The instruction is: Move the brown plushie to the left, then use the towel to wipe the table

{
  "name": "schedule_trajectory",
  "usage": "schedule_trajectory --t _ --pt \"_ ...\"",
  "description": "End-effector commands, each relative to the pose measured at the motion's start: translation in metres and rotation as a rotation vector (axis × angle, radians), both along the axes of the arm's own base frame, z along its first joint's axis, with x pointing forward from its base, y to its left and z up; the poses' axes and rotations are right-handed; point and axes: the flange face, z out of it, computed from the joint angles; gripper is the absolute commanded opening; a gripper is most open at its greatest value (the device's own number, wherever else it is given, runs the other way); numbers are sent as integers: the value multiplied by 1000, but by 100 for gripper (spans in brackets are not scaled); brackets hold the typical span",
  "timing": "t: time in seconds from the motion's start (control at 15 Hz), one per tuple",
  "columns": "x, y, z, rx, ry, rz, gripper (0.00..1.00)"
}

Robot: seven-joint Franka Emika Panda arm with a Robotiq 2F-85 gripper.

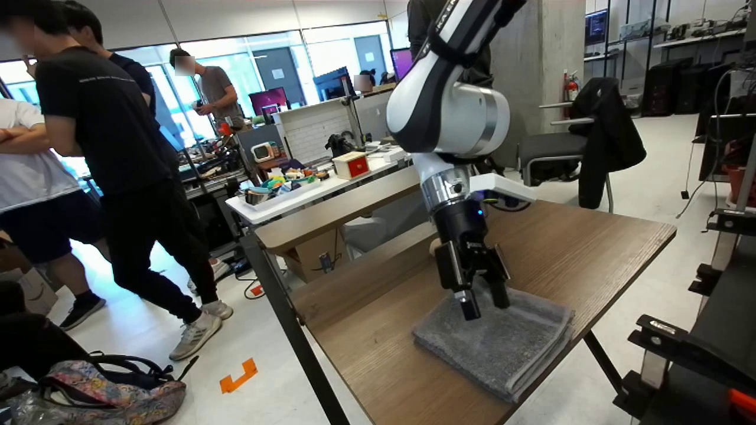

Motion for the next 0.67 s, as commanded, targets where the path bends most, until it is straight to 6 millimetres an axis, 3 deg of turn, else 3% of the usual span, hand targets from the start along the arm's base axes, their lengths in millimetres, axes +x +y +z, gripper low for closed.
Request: schedule_trajectory --t 0.0,0.13,0.33,0.6 --pt "6 -70 -2 -143 -11 -129 100" --pt "12 -116 -14 -234 -42 -187 100" --pt "15 -165 -25 -346 -97 -256 100" --pt "25 -203 -12 -435 -173 -327 100"
